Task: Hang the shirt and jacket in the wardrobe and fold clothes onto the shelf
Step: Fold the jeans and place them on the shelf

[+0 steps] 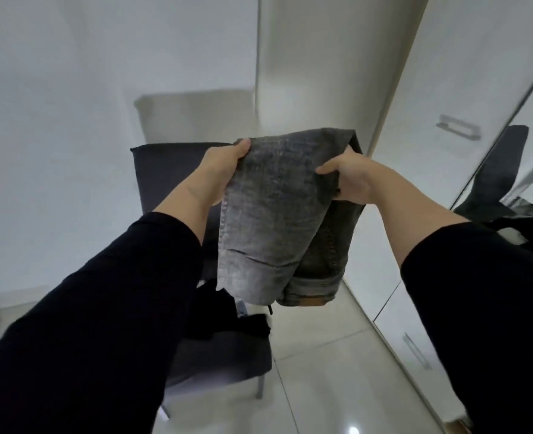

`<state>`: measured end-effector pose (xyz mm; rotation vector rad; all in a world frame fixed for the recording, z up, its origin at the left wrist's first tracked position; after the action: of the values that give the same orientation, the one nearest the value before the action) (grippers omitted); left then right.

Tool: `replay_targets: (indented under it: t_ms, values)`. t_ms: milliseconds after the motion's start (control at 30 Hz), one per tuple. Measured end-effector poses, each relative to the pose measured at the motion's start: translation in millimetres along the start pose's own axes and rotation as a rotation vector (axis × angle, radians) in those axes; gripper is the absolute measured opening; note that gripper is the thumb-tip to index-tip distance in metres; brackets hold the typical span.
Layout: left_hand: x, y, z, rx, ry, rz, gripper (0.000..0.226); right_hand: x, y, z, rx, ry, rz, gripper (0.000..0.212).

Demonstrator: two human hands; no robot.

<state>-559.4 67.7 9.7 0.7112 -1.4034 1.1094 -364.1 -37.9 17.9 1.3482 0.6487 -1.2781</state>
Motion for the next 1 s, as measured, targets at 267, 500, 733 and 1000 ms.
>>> replay_targets:
  t_ms: [267,500,733,1000]
  values:
    - [10,26,73,0.134,-0.265,-0.069,0.019,2,-38,23,0.176,0.028,0.101,0.054]
    - [6,81,101,0.435,-0.273,-0.272,0.039,-14,-85,41,0.168,0.058,0.074,0.006]
    - [-18,125,97,0.538,-0.08,-0.144,0.048,-12,-124,20,0.147,0.108,0.097,0.031]
    - [-81,174,30,0.534,0.162,-0.087,0.041,24,-180,-59,0.001,0.026,0.262,0.054]
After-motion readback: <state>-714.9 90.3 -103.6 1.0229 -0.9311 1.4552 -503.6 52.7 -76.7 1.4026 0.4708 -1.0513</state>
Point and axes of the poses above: each hand's wrist, its own z-axis away from the middle knuckle, its own y-axis out of the back of the hand, x = y × z, the point moved 5 cm from there along -z, towards the middle knuckle, and after that the axes turned 10 degrees about z, right-handed, at the moved point
